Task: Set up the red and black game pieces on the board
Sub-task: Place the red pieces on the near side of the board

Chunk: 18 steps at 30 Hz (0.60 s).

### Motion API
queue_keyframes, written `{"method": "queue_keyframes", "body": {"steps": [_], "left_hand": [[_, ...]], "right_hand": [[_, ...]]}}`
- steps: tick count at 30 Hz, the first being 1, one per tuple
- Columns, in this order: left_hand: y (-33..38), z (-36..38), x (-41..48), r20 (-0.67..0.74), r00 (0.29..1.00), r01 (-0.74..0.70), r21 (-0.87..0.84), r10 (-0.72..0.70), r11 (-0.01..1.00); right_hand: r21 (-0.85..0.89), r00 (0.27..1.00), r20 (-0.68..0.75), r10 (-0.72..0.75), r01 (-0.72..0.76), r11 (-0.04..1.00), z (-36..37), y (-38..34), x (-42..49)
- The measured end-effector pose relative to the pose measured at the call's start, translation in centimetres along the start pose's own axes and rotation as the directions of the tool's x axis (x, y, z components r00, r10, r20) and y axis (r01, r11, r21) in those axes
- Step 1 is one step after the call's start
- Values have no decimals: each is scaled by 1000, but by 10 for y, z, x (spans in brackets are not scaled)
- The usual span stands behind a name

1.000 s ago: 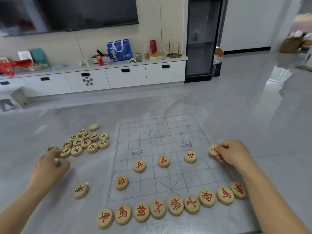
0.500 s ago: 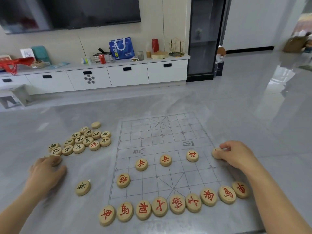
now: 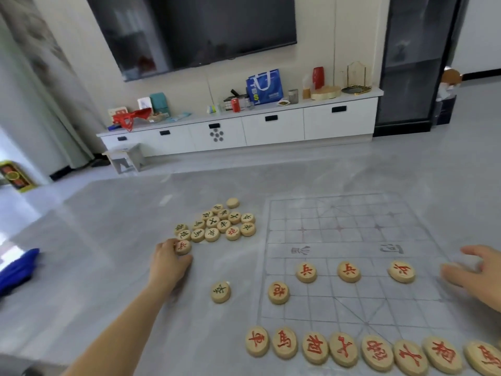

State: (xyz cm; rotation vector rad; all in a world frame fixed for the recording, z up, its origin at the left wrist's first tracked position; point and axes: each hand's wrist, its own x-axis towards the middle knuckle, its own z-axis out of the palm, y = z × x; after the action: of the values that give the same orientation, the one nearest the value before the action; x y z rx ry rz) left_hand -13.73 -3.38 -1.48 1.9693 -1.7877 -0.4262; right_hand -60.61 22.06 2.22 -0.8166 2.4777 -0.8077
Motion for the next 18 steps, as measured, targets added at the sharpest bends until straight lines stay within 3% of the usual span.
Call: {"method": "queue_keyframes", "body": {"steps": [1, 4, 6, 7, 10, 13, 15, 18], "left_hand": [[1, -1, 0, -3, 1000, 9, -27, -9, 1000], [5, -4, -1, -8, 1000, 3, -21, -3, 1000], [6, -3, 1, -9, 1000, -2, 13, 2, 1000], [7, -2, 1, -9, 1000, 2, 21, -2, 1000], [9, -1, 2, -16, 999, 36, 38, -35, 999], [18, -3, -1, -21, 998, 60, 49, -59, 997], [27, -3, -7, -28, 998, 62, -35, -63, 997], [48, -1, -19, -78, 996, -65, -155, 54, 986]], "right_hand": [[20, 999, -8, -53, 54, 998, 6, 10, 9], [52, 992, -86, -93, 97, 994, 51, 136, 139], [189, 973, -109, -203, 221, 957, 75, 181, 188], [261, 974, -102, -201, 221, 940, 78, 173, 183], [242, 991, -120, -61, 89, 966, 25, 42, 35], [127, 983, -112, -144, 158, 979, 12, 8, 10], [45, 978, -142, -152, 160, 986, 14, 15, 22], [-29, 972, -151, -178, 176, 984, 7, 5, 13]]}}
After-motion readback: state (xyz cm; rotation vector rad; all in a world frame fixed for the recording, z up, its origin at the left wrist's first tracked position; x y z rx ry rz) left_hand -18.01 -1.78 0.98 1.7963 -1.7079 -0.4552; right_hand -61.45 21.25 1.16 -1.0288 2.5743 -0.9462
